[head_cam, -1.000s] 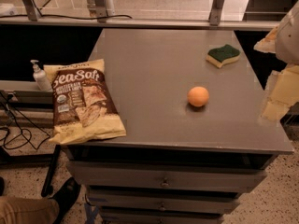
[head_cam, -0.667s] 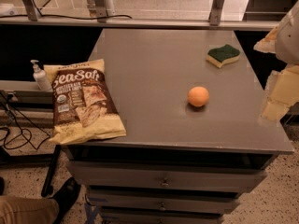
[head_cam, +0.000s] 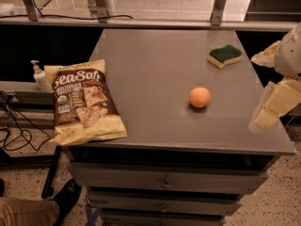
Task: Move orange near sponge
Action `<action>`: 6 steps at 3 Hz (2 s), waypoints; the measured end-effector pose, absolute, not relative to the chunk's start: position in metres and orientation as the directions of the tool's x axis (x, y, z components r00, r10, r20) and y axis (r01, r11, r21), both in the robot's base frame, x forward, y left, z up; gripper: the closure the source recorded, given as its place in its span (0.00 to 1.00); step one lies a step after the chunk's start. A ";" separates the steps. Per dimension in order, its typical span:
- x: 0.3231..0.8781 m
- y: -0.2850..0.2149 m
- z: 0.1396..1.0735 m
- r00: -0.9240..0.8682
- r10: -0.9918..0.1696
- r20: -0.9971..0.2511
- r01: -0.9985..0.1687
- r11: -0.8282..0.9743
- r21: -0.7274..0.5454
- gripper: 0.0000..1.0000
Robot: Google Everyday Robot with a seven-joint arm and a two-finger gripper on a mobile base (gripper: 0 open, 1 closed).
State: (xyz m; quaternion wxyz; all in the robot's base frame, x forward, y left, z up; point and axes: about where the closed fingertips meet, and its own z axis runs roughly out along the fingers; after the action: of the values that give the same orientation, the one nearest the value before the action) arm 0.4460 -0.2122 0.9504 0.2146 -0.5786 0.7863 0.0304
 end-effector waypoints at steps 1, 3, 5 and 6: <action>0.465 -0.209 0.920 -0.269 -0.805 -0.529 -0.897 0.409 -0.166 0.00; 0.516 -0.187 0.880 -0.302 -0.601 -0.740 -0.849 0.522 -0.078 0.00; 0.537 -0.162 0.852 -0.307 -0.519 -0.798 -0.846 0.533 -0.021 0.00; 0.540 -0.158 0.840 -0.311 -0.501 -0.808 -0.845 0.535 -0.006 0.19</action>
Offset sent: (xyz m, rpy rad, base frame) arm 0.0827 0.0100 -0.0796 0.5051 -0.1288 -0.1795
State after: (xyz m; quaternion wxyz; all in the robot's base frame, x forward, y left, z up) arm 0.5398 -0.1584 0.8400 0.3983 -0.4309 0.7804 0.2159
